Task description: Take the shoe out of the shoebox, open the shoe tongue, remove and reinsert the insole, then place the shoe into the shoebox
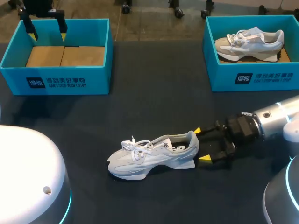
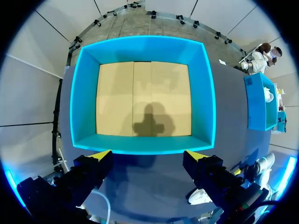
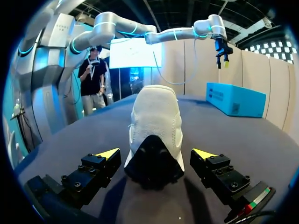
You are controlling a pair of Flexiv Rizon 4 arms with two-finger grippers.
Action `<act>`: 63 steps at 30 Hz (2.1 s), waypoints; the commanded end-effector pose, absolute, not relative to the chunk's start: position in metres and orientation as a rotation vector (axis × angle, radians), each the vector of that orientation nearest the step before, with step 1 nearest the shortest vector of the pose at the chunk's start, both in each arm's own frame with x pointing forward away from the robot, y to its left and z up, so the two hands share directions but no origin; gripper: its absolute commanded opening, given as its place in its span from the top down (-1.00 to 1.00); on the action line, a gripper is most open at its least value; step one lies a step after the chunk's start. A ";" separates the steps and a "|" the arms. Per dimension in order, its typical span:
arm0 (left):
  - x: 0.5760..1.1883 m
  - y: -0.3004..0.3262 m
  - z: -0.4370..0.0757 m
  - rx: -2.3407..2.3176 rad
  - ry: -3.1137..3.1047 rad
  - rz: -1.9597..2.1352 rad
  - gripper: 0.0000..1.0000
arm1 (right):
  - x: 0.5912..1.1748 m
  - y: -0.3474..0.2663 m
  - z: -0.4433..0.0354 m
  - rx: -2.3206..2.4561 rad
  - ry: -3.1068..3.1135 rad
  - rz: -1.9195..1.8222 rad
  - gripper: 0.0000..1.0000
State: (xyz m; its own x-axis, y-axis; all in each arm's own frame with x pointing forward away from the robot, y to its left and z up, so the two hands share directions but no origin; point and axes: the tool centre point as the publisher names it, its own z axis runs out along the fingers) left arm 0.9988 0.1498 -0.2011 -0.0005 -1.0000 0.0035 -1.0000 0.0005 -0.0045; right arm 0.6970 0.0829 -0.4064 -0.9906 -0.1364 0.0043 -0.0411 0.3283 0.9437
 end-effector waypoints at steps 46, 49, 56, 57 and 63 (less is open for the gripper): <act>0.999 0.150 -0.201 -2.220 2.221 -0.006 -1.00 | 0.694 0.129 -0.425 0.035 -2.526 -1.806 -1.00; 0.999 0.150 -0.201 -2.220 2.221 -0.006 -1.00 | 0.694 0.129 -0.425 0.019 -2.529 -1.810 -0.55; 0.999 0.150 -0.201 -2.220 2.221 -0.006 -1.00 | 0.690 0.128 -0.425 -0.031 -2.560 -1.824 0.99; 0.999 0.150 -0.201 -2.220 2.221 -0.006 -1.00 | 0.689 0.128 -0.425 -0.043 -2.566 -1.830 1.00; 0.999 0.150 -0.201 -2.220 2.221 -0.006 -1.00 | 0.683 0.132 -0.423 -0.093 -2.604 -1.854 1.00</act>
State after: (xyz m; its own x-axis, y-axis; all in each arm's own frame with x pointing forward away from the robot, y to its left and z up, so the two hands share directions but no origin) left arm 0.9988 0.1497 -0.2012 -0.0006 -1.0000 0.0034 -1.0000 0.0006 -0.0044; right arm 0.6907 0.1258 -0.4234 -0.9991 0.0416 0.0043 0.0175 0.3223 0.9465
